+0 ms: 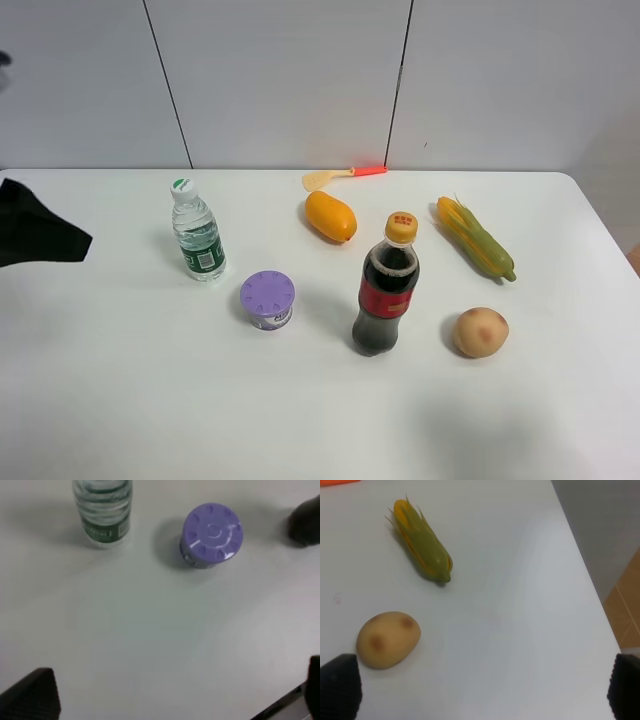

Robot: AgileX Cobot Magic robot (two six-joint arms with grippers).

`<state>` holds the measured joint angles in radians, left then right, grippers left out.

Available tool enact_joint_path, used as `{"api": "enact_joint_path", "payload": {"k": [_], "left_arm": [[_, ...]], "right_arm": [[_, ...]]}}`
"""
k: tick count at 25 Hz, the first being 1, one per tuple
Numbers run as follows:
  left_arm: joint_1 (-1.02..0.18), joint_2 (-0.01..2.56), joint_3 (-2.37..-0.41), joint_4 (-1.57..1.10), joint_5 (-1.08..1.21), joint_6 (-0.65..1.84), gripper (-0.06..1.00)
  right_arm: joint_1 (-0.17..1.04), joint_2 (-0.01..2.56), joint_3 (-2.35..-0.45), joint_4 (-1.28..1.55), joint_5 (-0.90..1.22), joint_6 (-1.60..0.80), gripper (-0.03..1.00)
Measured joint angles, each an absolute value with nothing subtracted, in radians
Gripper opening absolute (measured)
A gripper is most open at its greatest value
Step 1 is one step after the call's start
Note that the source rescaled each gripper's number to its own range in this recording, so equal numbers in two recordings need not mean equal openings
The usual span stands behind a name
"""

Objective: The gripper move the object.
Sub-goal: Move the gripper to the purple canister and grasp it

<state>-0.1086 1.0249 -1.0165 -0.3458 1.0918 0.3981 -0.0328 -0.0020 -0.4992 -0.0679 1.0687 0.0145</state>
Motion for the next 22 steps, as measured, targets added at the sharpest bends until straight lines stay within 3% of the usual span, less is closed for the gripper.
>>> {"api": "enact_joint_path", "payload": {"k": [14,22], "left_arm": [[-0.532,1.312,-1.088,-0.255,0.897,0.41,1.0],[-0.639,1.461,-1.089,-0.196,0.744,0.423,1.0]], "right_arm": [[-0.033,-0.002,-0.499,-0.068,1.069,0.015,1.0],[-0.033,-0.002,-0.499,-0.068,1.069,0.015,1.0]]}}
